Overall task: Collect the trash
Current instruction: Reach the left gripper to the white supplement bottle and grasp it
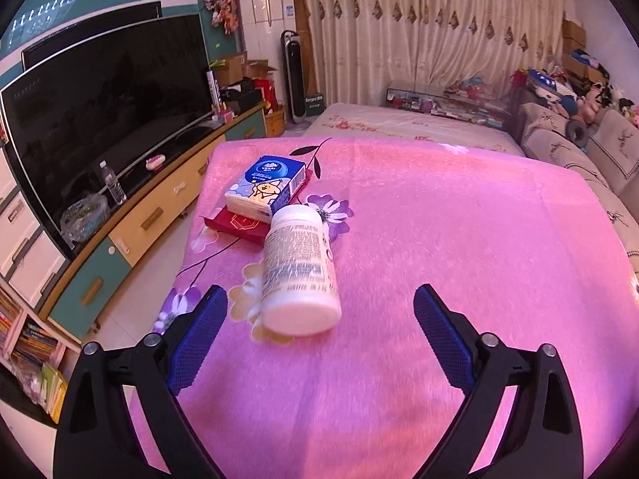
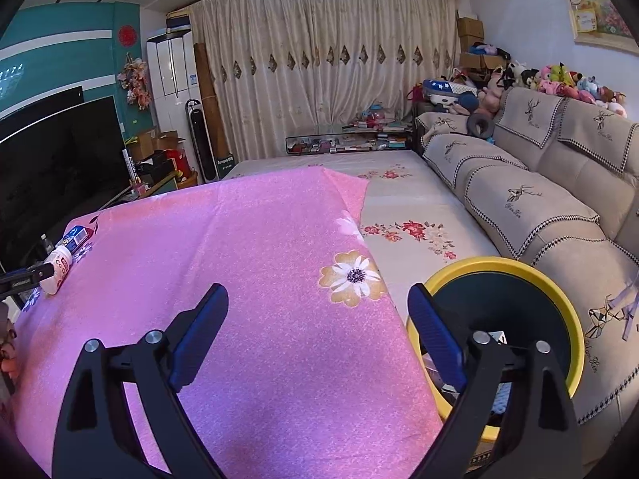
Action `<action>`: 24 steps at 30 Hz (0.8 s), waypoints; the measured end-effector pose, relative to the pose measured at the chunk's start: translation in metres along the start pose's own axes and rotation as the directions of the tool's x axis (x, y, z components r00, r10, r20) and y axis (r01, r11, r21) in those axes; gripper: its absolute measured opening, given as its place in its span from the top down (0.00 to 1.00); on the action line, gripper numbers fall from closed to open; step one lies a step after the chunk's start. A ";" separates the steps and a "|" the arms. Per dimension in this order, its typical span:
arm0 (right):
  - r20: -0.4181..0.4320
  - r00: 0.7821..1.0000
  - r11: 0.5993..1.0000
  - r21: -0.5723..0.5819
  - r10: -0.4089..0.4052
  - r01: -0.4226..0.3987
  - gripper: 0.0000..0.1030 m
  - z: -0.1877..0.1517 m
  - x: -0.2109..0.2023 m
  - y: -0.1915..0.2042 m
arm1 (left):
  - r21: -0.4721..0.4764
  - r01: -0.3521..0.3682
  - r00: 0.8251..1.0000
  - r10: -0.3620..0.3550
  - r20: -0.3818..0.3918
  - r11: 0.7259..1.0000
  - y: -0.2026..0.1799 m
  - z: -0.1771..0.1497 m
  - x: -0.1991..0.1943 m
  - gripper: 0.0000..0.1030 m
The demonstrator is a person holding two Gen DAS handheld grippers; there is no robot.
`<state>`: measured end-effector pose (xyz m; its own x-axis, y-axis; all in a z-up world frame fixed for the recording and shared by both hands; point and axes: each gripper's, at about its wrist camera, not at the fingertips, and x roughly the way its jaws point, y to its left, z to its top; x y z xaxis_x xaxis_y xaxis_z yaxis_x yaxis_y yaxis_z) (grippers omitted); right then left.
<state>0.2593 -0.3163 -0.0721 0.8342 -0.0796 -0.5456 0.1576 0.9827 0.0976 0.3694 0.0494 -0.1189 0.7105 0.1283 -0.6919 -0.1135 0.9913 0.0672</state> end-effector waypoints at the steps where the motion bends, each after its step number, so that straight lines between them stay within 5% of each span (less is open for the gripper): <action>1: -0.003 1.000 1.000 0.004 0.002 -0.002 0.16 0.001 0.001 -0.001 | 0.000 -0.013 1.000 0.013 -0.005 1.000 -0.001 0.004 0.007 0.16; 12: -0.014 1.000 1.000 0.015 0.012 -0.012 0.16 0.002 0.004 -0.002 | -0.041 -0.024 0.997 0.021 -0.074 0.999 -0.001 0.018 0.052 0.54; 17: -0.004 1.000 0.999 0.030 0.014 -0.014 0.16 0.003 0.002 -0.006 | -0.047 -0.007 0.997 0.004 -0.074 0.999 0.001 0.020 0.053 0.55; 24: 0.034 0.999 0.999 0.027 -0.019 0.018 0.16 -0.005 -0.024 -0.021 | 0.043 0.074 0.997 -0.073 -0.032 0.996 -0.033 0.007 0.006 0.55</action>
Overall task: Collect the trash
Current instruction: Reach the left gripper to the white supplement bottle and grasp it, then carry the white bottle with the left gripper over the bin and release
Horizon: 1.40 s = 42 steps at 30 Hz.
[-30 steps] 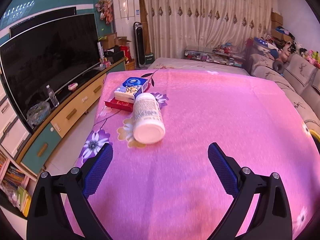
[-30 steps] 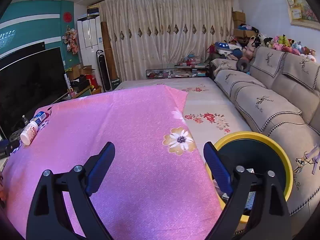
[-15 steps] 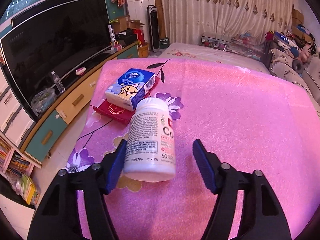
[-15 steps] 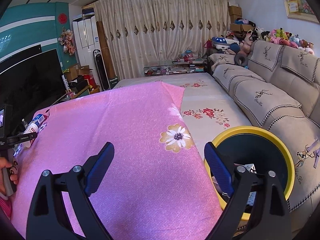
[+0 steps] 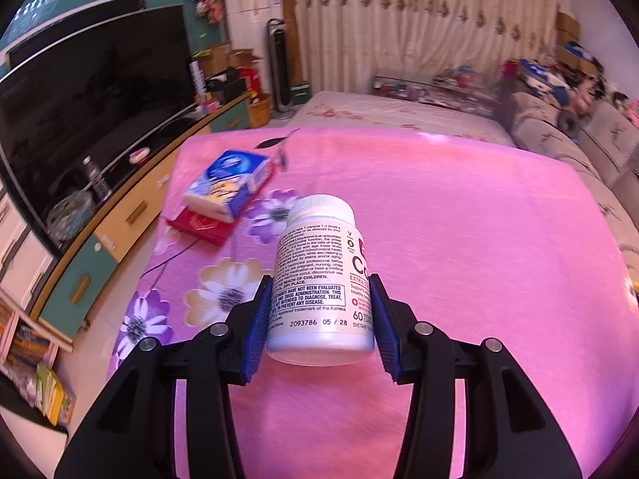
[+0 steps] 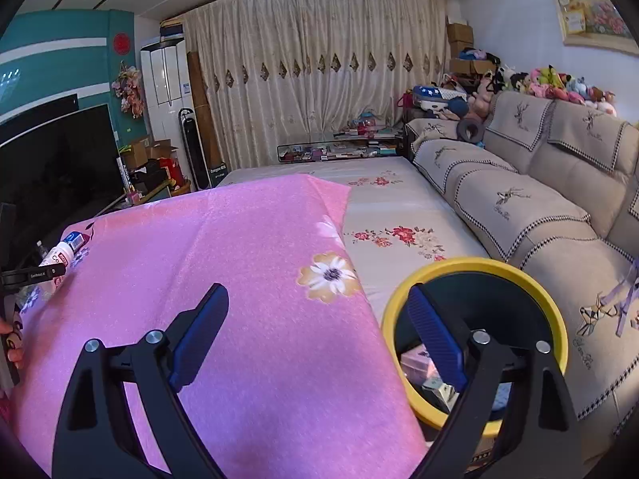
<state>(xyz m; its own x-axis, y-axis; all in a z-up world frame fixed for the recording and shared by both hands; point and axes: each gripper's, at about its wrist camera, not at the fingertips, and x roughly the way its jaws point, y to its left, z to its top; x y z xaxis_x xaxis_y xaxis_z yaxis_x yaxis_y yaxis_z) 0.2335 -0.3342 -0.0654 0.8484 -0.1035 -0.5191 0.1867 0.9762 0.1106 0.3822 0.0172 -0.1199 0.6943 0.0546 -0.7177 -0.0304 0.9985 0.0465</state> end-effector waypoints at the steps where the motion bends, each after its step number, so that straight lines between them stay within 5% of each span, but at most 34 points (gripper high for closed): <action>1: -0.002 1.000 1.000 0.016 0.004 -0.004 0.16 -0.001 -0.005 -0.006 | 0.026 0.019 1.000 -0.019 0.010 0.999 -0.012 -0.002 -0.008 0.55; 8: 0.019 0.997 0.994 0.086 -0.069 0.068 0.16 -0.003 -0.049 -0.065 | 0.205 0.240 0.969 -0.248 0.015 0.949 -0.127 -0.012 -0.061 0.55; 15: 0.052 0.981 0.976 0.124 -0.188 0.181 0.16 -0.008 -0.092 -0.119 | 0.369 0.479 0.872 -0.482 -0.091 0.797 -0.282 -0.027 -0.090 0.55; 20: 0.055 0.966 0.957 0.160 -0.254 0.243 0.16 -0.012 -0.113 -0.155 | 0.432 0.558 0.823 -0.538 -0.182 0.708 -0.373 -0.040 -0.094 0.55; 25: 0.042 0.959 0.944 0.191 -0.281 0.268 0.16 -0.014 -0.120 -0.176 | 0.447 0.594 0.802 -0.537 -0.262 0.669 -0.436 -0.049 -0.085 0.55; 30: 0.037 0.956 0.939 0.207 -0.289 0.276 0.16 -0.015 -0.120 -0.185 | 0.448 0.601 0.799 -0.513 -0.314 0.662 -0.481 -0.058 -0.063 0.53; 33: 0.033 0.958 0.938 0.216 -0.285 0.271 0.16 -0.016 -0.123 -0.185 | 0.429 0.584 0.812 -0.489 -0.319 0.689 -0.487 -0.061 -0.052 0.29; 34: 0.034 0.959 0.939 0.217 -0.282 0.269 0.16 -0.017 -0.125 -0.185 | 0.418 0.579 0.815 -0.486 -0.315 0.700 -0.485 -0.060 -0.050 0.28; 37: 0.036 0.963 0.944 0.207 -0.268 0.255 0.16 -0.016 -0.129 -0.179 | 0.386 0.574 0.819 -0.492 -0.296 0.723 -0.461 -0.055 -0.059 0.26; 42: 0.041 0.981 0.969 0.168 -0.191 0.182 0.16 -0.015 -0.129 -0.145 | 0.378 0.471 0.875 -0.476 -0.088 0.797 -0.361 -0.052 -0.124 0.05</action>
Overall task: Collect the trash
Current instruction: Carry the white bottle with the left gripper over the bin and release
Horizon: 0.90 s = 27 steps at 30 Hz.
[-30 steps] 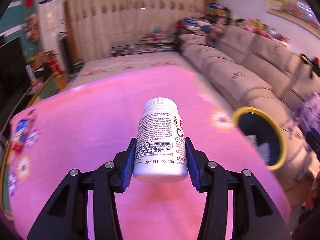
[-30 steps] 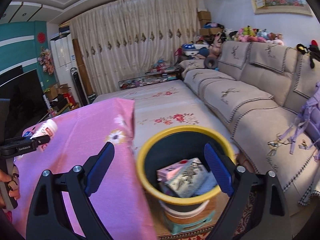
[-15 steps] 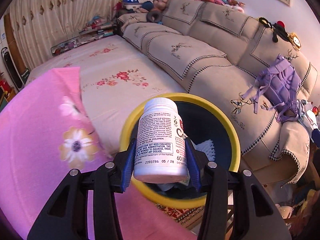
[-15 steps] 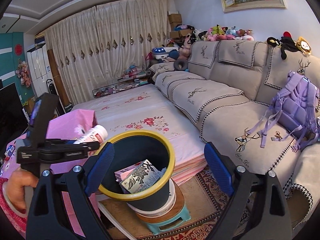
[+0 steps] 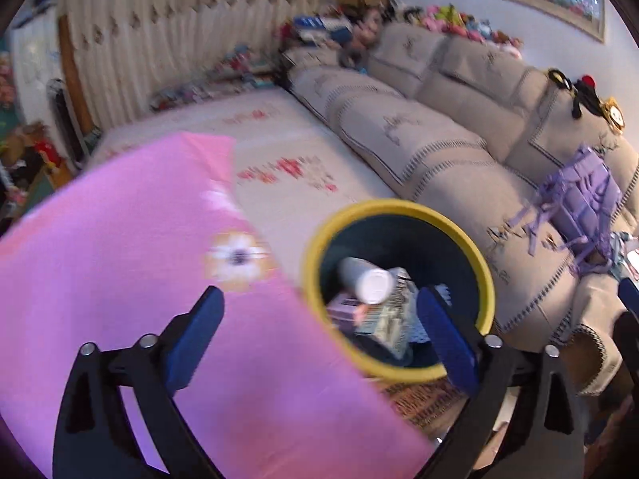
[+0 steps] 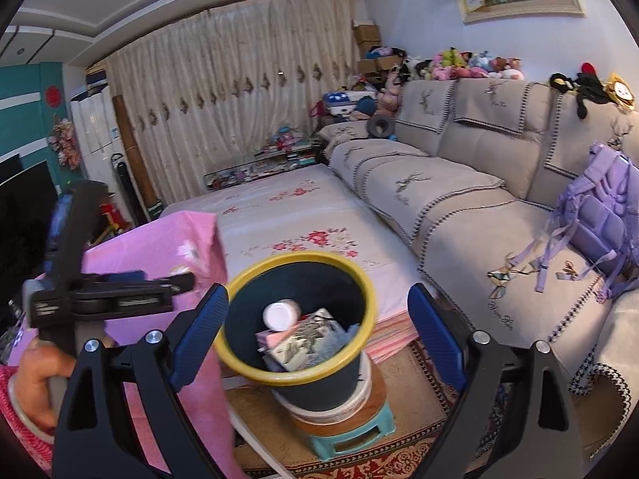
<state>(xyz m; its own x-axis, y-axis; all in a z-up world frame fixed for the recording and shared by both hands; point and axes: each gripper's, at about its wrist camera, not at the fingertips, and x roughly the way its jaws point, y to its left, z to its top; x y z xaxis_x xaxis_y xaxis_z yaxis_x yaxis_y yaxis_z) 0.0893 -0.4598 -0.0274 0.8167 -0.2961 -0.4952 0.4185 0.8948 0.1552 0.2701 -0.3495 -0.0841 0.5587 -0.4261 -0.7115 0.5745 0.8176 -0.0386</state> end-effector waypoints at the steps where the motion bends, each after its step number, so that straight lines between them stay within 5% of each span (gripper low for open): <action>1: -0.001 1.000 1.000 -0.010 0.016 -0.016 0.16 0.000 -0.001 0.006 | -0.015 -0.025 0.999 0.026 0.037 1.000 0.011 -0.008 -0.023 0.05; 5: -0.009 0.996 0.994 -0.063 0.092 -0.093 0.16 -0.005 -0.008 0.043 | -0.098 -0.137 0.977 0.151 0.151 0.986 0.060 -0.046 -0.113 0.05; 11: 0.008 0.990 0.983 -0.121 0.141 -0.139 0.16 -0.010 -0.033 0.085 | -0.227 -0.315 0.896 0.368 0.251 0.922 0.121 -0.119 -0.227 0.05; 18: 0.034 0.991 0.979 -0.167 0.127 -0.119 0.13 -0.014 -0.065 0.099 | -0.349 -0.335 0.855 0.438 0.277 0.875 0.156 -0.185 -0.307 0.05; 24: 0.039 0.991 0.975 -0.184 0.130 -0.121 0.13 -0.019 -0.078 0.101 | -0.358 -0.355 0.829 0.468 0.306 0.864 0.143 -0.204 -0.338 0.05; 27: 0.037 0.991 0.975 -0.187 0.130 -0.121 0.12 -0.020 -0.081 0.101 | -0.352 -0.347 0.837 0.457 0.301 0.869 0.138 -0.203 -0.340 0.05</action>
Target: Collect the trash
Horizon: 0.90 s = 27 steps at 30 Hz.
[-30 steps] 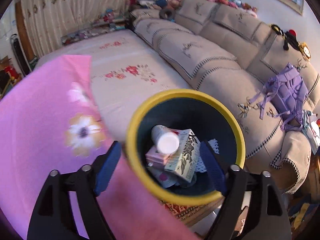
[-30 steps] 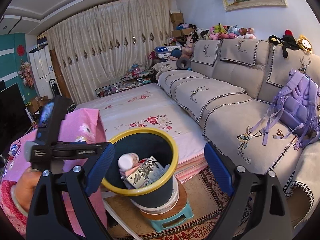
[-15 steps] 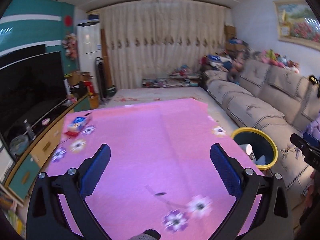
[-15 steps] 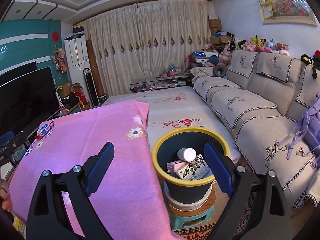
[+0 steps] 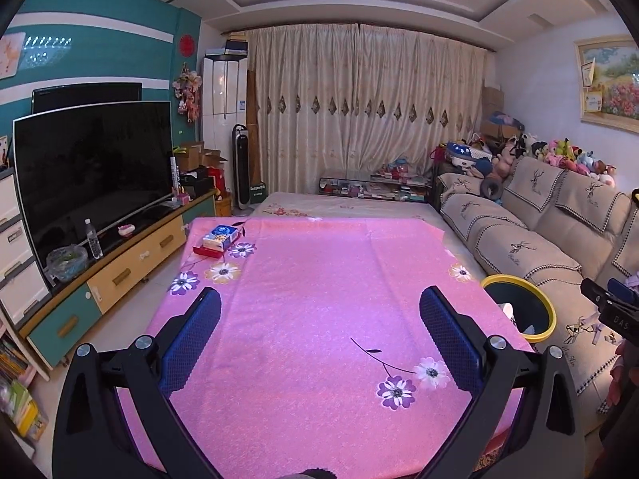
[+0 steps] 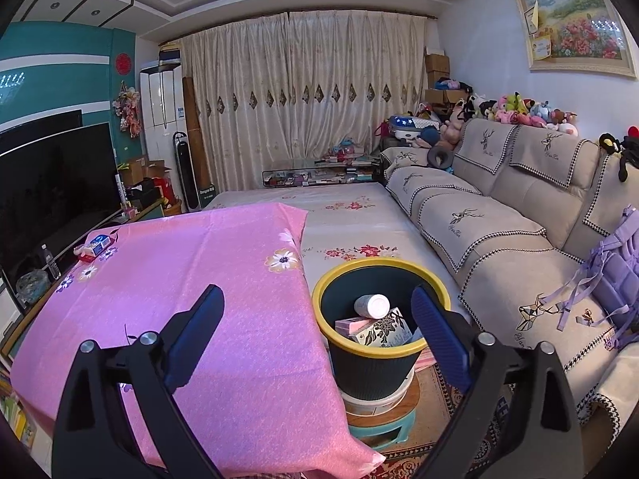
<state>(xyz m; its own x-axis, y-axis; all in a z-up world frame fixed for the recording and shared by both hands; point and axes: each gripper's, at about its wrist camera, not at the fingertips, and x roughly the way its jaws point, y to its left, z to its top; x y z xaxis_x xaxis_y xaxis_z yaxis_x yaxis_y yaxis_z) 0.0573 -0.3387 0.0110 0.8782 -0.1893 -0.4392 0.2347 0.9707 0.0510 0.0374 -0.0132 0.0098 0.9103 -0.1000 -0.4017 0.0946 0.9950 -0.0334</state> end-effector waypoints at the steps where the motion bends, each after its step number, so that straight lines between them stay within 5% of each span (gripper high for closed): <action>1: 0.000 1.000 1.000 0.001 -0.001 0.001 0.12 0.000 0.000 0.000 | 0.001 0.002 1.000 -0.002 -0.005 1.000 0.000 -0.001 0.000 0.05; 27: -0.005 1.000 1.000 0.005 0.011 -0.011 0.12 -0.001 0.005 0.002 | -0.007 -0.002 0.999 0.001 -0.032 1.000 -0.015 0.003 0.022 0.05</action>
<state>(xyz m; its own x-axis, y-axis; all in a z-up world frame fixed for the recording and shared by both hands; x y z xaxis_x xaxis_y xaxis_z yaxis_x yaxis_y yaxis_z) 0.0620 -0.3377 0.0084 0.8785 -0.1775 -0.4435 0.2269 0.9720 0.0605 0.0573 -0.0301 0.0041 0.8969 -0.0984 -0.4311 0.0905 0.9951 -0.0388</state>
